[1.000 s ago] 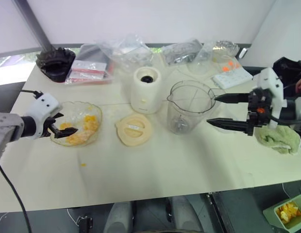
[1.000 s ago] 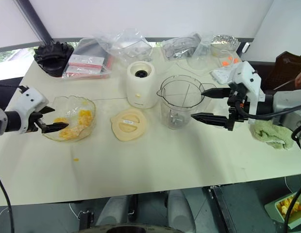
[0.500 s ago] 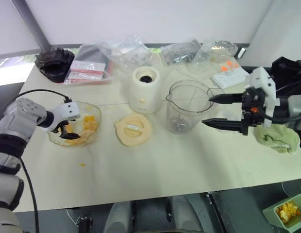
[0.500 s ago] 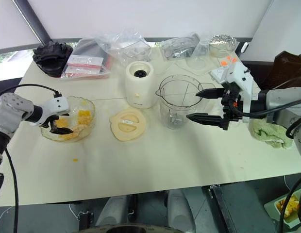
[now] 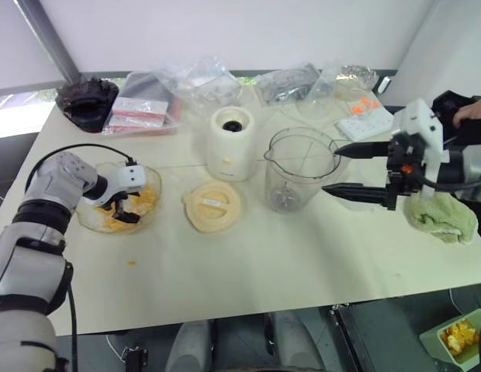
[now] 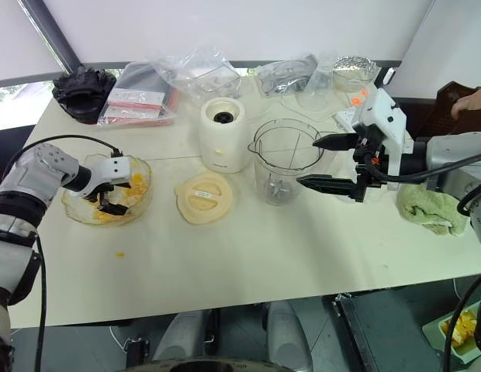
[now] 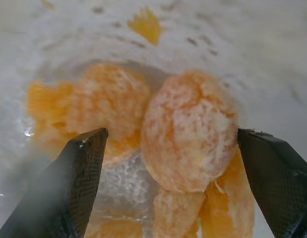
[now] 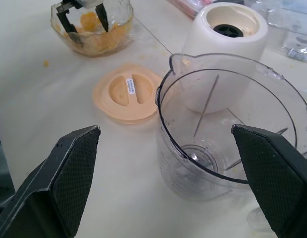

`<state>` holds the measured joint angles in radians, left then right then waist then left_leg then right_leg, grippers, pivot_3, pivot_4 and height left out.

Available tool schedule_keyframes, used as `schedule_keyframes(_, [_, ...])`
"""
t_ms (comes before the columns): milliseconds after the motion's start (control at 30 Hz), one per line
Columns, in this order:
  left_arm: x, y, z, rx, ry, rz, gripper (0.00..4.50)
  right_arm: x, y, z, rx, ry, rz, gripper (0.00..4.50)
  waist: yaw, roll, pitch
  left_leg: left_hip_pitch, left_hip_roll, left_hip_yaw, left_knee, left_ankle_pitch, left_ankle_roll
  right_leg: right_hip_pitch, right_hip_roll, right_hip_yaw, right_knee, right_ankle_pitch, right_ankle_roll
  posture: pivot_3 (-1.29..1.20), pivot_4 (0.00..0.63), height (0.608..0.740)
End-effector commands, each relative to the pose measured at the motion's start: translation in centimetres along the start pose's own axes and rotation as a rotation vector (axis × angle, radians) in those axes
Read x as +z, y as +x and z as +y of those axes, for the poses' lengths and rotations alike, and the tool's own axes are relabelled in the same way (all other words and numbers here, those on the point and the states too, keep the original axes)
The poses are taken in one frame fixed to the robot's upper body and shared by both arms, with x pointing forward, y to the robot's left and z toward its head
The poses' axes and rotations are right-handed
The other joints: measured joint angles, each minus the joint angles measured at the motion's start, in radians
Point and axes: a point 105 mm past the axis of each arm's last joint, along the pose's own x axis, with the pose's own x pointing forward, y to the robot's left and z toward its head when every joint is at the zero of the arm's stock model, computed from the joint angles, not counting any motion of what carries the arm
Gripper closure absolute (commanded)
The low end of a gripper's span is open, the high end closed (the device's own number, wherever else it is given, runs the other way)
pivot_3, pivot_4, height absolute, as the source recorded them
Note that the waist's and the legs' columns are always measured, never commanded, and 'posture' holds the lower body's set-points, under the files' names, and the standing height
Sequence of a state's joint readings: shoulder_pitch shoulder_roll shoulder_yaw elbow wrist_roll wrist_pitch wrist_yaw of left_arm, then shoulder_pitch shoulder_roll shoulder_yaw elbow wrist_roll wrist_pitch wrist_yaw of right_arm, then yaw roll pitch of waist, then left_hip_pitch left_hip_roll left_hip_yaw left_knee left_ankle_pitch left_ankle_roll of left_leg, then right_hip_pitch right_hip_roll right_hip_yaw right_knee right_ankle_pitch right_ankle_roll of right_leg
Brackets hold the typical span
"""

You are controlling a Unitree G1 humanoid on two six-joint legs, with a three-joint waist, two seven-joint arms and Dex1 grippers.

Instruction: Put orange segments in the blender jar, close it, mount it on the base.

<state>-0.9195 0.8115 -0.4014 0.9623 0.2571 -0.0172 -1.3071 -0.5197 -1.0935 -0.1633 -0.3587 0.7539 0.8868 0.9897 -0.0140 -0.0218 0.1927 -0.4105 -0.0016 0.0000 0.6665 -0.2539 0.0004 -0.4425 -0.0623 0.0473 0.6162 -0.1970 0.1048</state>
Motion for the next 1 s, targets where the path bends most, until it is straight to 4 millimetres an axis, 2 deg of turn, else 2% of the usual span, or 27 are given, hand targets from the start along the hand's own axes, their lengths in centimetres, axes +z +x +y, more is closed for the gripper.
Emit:
schedule_keyframes(33, [0.0, -0.2, 0.4, 0.008, 0.004, 0.015, 0.22, 0.9, -0.2, 0.1, -0.013, -0.047, -0.024, 0.05, 0.001, 0.000, 0.000, 0.000, 0.000, 0.000, 0.000, 0.000, 0.000, 0.000, 0.000, 0.000, 0.000, 0.000, 0.000, 0.00, 0.150, 0.740])
schedule_keyframes(400, [0.8, 1.2, -0.1, -0.028, -0.018, -0.014, 0.22, 0.9, -0.1, -0.1, -0.028, -0.054, -0.026, 0.05, 0.004, 0.000, 0.000, 0.000, 0.000, 0.000, 0.000, 0.000, 0.000, 0.000, -0.001, 0.000, 0.000, 0.000, 0.000, 0.00, 0.150, 0.740])
schedule_keyframes(467, [0.9, 1.3, -0.2, -0.030, -0.015, -0.017, 0.76, 1.0, -0.1, -0.2, -0.033, -0.057, -0.028, 0.00, 0.005, 0.000, 0.000, 0.000, -0.001, 0.000, 0.000, 0.000, 0.000, 0.001, -0.001, 0.000, 0.000, 0.000, 0.000, 0.00, 0.150, 0.740])
schedule_keyframes(533, [0.9, 1.3, -0.2, -0.030, -0.013, -0.018, 1.52, 1.0, 0.0, -0.2, -0.035, -0.060, -0.029, 0.00, 0.005, 0.000, 0.000, 0.000, -0.001, 0.000, 0.000, 0.000, 0.000, 0.001, -0.001, 0.000, 0.000, 0.000, 0.000, 0.00, 0.150, 0.740])
schedule_keyframes(633, [0.9, 1.3, -0.2, -0.027, -0.014, -0.018, 3.00, 1.0, 0.0, -0.2, -0.036, -0.062, -0.032, 0.00, 0.003, 0.000, 0.000, 0.000, -0.001, 0.000, 0.001, 0.000, 0.000, 0.001, -0.001, 0.000, 0.000, 0.000, 0.001, 0.00, 0.150, 0.740])
schedule_keyframes(1000, [1.0, 0.3, 0.5, 0.021, -0.057, -0.063, 3.00, 1.2, 0.4, -0.5, -0.044, -0.071, -0.045, 0.00, 0.002, 0.000, 0.000, 0.000, -0.001, -0.001, 0.000, 0.000, 0.000, 0.000, 0.000, 0.000, 0.001, 0.000, 0.001, 0.00, 0.150, 0.740])
